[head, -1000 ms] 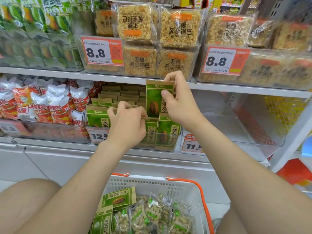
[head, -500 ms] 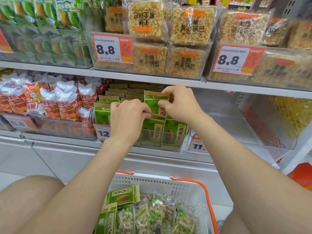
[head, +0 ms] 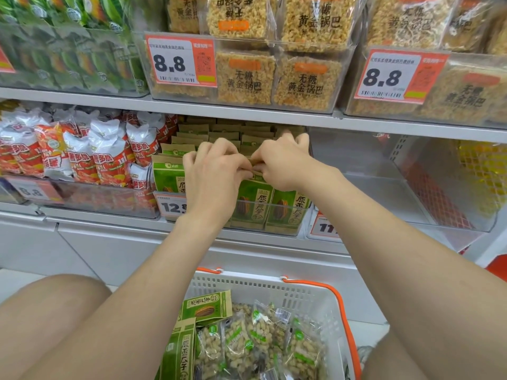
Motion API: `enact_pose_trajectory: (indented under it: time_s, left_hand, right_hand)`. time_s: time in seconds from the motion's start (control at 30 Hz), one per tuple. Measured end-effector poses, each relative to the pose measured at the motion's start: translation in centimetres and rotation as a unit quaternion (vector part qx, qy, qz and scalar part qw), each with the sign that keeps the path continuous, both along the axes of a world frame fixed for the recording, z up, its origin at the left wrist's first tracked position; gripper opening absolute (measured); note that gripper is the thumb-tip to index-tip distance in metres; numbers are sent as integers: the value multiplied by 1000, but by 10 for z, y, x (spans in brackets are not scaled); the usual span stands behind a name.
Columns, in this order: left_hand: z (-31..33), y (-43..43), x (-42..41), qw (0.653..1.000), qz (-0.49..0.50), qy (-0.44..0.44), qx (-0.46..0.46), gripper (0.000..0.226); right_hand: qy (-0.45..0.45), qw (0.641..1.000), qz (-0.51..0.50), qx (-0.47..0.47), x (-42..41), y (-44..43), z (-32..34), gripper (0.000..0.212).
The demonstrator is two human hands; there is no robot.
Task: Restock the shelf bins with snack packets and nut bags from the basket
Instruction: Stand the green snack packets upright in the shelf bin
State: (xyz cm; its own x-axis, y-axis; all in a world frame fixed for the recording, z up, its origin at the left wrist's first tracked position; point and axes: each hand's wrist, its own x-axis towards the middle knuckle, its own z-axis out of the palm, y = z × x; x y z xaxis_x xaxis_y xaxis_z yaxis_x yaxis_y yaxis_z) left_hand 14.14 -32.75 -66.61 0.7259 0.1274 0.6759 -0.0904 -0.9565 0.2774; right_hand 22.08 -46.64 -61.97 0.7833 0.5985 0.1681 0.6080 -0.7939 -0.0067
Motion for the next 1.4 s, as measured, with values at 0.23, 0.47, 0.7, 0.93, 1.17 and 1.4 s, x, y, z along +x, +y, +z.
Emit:
enact_pose_trajectory:
  time_s: [0.23, 0.47, 0.7, 0.93, 1.17, 1.4]
  left_hand:
    - [-18, 5, -7, 999, -5, -23, -28, 11]
    - [-60, 10, -30, 997, 3, -72, -4, 9]
    - [-130, 27, -56, 915, 25, 401, 42, 15]
    - [-188, 44, -78, 681, -54, 706, 186, 34]
    - [-209, 56, -91, 602, -63, 781, 152, 72]
    - [-218, 55, -93, 593, -62, 774, 214, 55]
  right_hand:
    - [-47, 998, -21, 31, -18, -4, -9, 21]
    - [-86, 982, 50, 160, -85, 0, -11, 22]
    - [150, 978, 80, -123, -129, 13, -56, 23]
    - [254, 905, 139, -312, -134, 32, -90, 39]
    - [196, 935, 179, -234, -128, 56, -96, 35]
    - [223, 919, 168, -277, -131, 50, -95, 38]
